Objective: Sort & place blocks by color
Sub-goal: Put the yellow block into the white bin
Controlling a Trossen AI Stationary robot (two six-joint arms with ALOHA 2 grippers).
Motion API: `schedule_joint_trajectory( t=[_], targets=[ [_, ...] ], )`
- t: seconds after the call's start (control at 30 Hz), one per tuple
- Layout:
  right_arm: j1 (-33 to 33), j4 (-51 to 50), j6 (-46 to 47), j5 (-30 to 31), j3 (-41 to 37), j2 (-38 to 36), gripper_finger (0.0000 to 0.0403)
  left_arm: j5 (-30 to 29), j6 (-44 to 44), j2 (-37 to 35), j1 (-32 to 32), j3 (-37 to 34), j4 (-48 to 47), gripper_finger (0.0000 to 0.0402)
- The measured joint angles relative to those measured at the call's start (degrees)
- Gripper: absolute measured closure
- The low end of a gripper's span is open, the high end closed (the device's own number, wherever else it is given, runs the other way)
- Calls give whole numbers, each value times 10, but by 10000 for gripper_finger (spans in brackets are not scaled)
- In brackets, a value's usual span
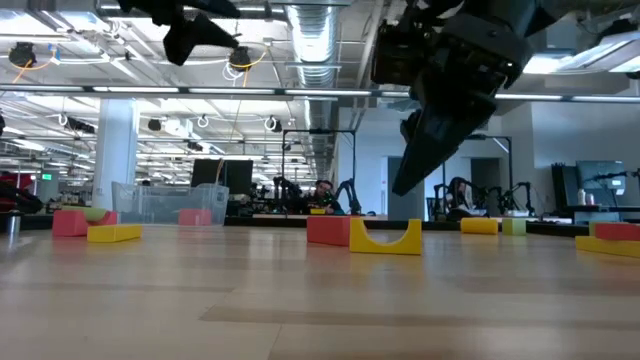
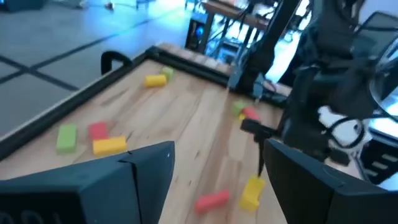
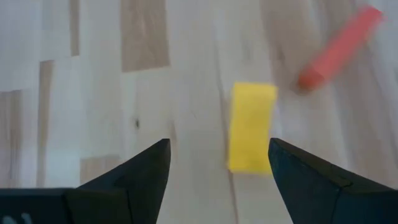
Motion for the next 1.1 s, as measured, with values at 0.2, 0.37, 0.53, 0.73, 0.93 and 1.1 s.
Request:
schedule_joint_trajectory(
  t=[0.2, 0.37, 0.53, 0.73, 0.93, 1.1],
  targets=[
    [0, -4, -16, 26, 14, 8, 106, 7, 11, 1, 11, -1, -33, 171],
    [-9, -22, 8, 40, 13, 9, 106, 7, 21, 13, 11, -1, -40, 171],
    [-10, -22, 17, 38, 12, 48, 106, 7, 24, 16, 11, -1, -36, 171],
    [-7, -4, 30, 42, 14, 97, 106, 7, 24, 16, 11, -1, -40, 171],
    [-3, -9, 44, 49, 14, 99, 135, 1, 22, 16, 11, -1, -39, 171],
    [-4, -18, 45, 43, 14, 98, 216, -2, 17, 16, 11, -1, -39, 171]
  ],
)
